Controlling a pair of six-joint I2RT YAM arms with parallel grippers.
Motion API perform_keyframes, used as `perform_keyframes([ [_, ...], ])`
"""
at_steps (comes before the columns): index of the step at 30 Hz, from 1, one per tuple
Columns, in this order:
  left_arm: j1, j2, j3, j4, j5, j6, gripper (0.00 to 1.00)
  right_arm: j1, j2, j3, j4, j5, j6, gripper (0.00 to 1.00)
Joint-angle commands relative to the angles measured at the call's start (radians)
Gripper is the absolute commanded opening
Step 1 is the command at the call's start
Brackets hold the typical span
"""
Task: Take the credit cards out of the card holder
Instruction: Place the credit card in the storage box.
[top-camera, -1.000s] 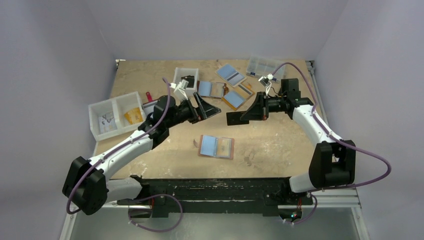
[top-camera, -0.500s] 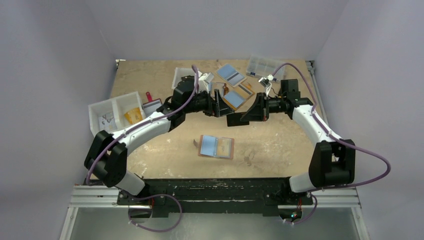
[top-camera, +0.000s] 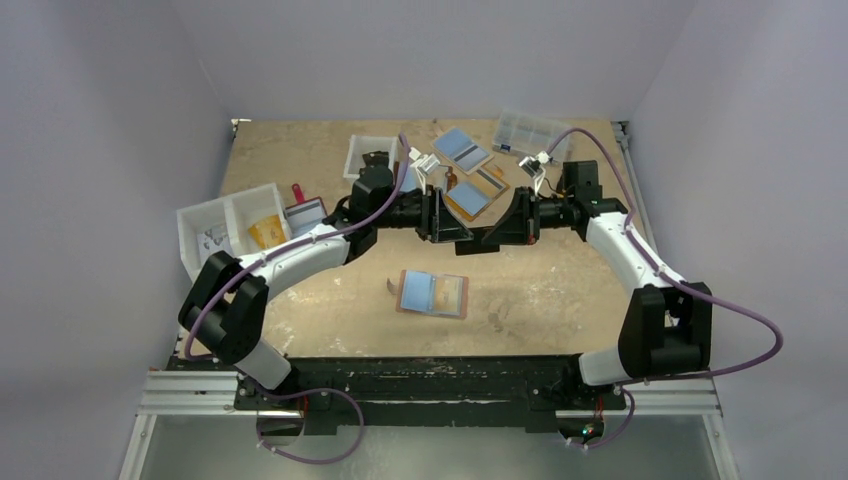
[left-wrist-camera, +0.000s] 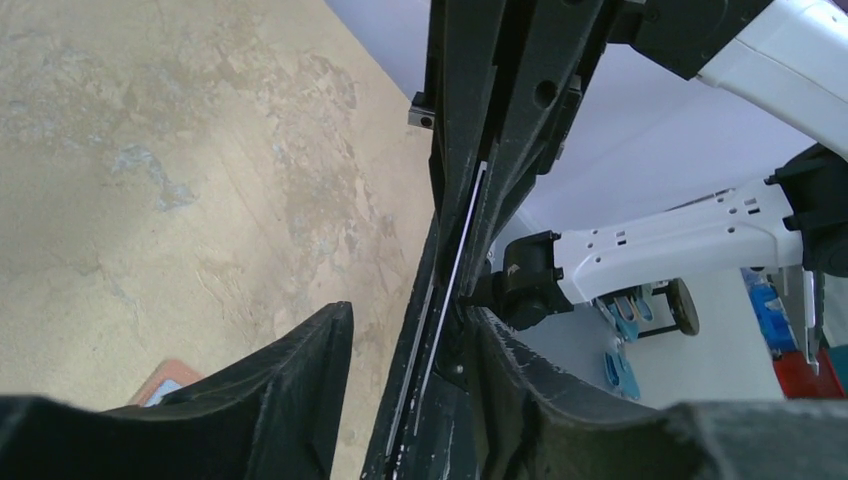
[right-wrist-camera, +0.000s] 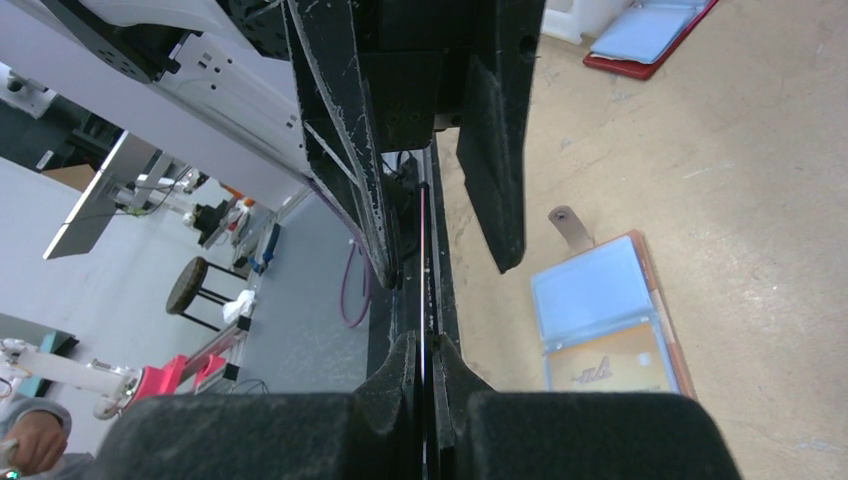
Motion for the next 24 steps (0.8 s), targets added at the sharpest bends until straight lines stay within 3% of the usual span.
perform_keyframes([
  [1, -0.012, 0.000, -0.004, 0.098, 0.059, -0.015, 0.41, -0.003, -0.039, -0.004, 0.012, -0.037, -0.014, 0.00],
  [7, -0.019, 0.019, -0.007, 0.159, 0.104, -0.054, 0.02, -0.004, -0.038, -0.006, 0.014, -0.029, -0.013, 0.00],
  [9, -0.019, 0.017, -0.016, 0.163, 0.118, -0.057, 0.00, -0.004, -0.038, -0.006, 0.014, -0.024, -0.014, 0.00],
  [12, -0.016, -0.002, -0.036, 0.158, 0.103, -0.052, 0.00, -0.007, -0.042, 0.000, 0.003, -0.013, -0.029, 0.22],
  [15, 0.007, -0.017, -0.058, 0.133, 0.080, -0.045, 0.00, -0.018, -0.046, 0.033, -0.088, 0.039, -0.113, 0.72],
  [17, 0.032, -0.031, -0.083, 0.132, 0.067, -0.058, 0.00, -0.024, -0.050, 0.072, -0.217, 0.110, -0.234, 0.94],
  [18, 0.046, -0.040, -0.097, 0.132, 0.060, -0.066, 0.00, -0.025, -0.054, 0.084, -0.248, 0.140, -0.276, 0.98],
  [24, 0.163, -0.095, -0.129, 0.013, -0.043, -0.052, 0.00, -0.048, -0.088, 0.062, -0.254, 0.227, -0.317, 0.99],
])
